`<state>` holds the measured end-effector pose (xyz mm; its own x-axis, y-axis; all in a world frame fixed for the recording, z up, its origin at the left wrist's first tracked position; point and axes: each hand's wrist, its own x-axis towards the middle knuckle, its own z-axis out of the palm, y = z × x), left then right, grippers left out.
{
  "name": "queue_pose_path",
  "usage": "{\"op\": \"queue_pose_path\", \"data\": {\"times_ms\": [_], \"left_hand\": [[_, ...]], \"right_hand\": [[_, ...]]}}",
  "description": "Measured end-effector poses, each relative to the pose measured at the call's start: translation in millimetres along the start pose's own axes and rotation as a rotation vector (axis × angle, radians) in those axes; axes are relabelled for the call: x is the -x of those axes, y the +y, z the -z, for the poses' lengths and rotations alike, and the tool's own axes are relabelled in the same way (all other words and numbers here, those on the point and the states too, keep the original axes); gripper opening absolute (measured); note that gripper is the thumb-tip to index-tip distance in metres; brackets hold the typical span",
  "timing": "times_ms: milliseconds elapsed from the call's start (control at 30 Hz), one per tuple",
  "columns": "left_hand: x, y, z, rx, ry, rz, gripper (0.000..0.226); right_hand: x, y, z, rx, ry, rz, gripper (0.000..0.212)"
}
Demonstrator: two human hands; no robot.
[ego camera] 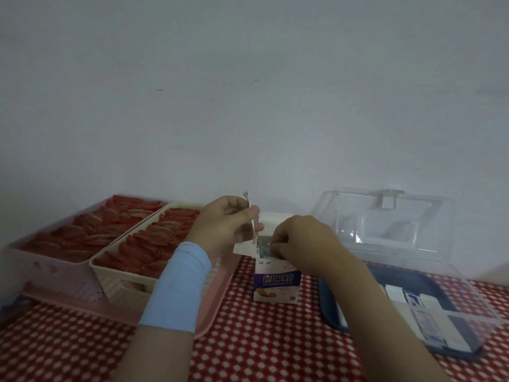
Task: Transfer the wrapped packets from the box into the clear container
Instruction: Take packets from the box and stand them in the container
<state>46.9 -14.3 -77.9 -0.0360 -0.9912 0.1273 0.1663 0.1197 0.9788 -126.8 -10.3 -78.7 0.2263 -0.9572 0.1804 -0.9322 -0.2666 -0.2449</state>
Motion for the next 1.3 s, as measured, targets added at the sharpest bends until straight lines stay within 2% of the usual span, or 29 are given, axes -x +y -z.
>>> {"op": "queue_pose_path", "data": {"times_ms": [167,367,567,700,800,867,933,1100,1233,1300], "left_hand": [[-1,-1,-3,-0.035,0.048,-0.029,0.016],[-1,-1,-4,-0.080,0.096,-0.057,0.015],[1,1,-5,-0.126,0.093,-0.117,0.014],[4,4,-9,-0.069,0.031,-0.113,0.019],[6,6,-8,0.070,-0.124,-0.029,0.025],[8,5,-8,0.063,-0.263,0.040,0.025],[9,2,-10,0.072,-0.325,0.077,0.025],[6,-5,-16,0.197,-0.379,0.110,0.043],[6,-8,-22,0.239,-0.366,0.127,0.041],[6,-7,-23,0.235,-0.334,0.119,0.065]], "right_hand": [[1,2,6,-0.171,0.172,0.021,0.015],[3,4,8,-0.240,0.049,0.054,0.021],[9,22,31,-0.445,0.300,0.002,0.020],[12,22,38,-0.626,0.412,0.017,0.020],[14,16,39,-0.767,0.398,0.073,0.023],[14,7,34,-0.762,0.399,0.114,0.027],[13,1,26,-0.724,0.417,0.142,0.032],[11,-5,12,-0.753,0.482,0.147,0.029],[12,-11,9,-0.729,0.506,0.155,0.034],[11,-12,8,-0.708,0.491,0.148,0.038]]}}
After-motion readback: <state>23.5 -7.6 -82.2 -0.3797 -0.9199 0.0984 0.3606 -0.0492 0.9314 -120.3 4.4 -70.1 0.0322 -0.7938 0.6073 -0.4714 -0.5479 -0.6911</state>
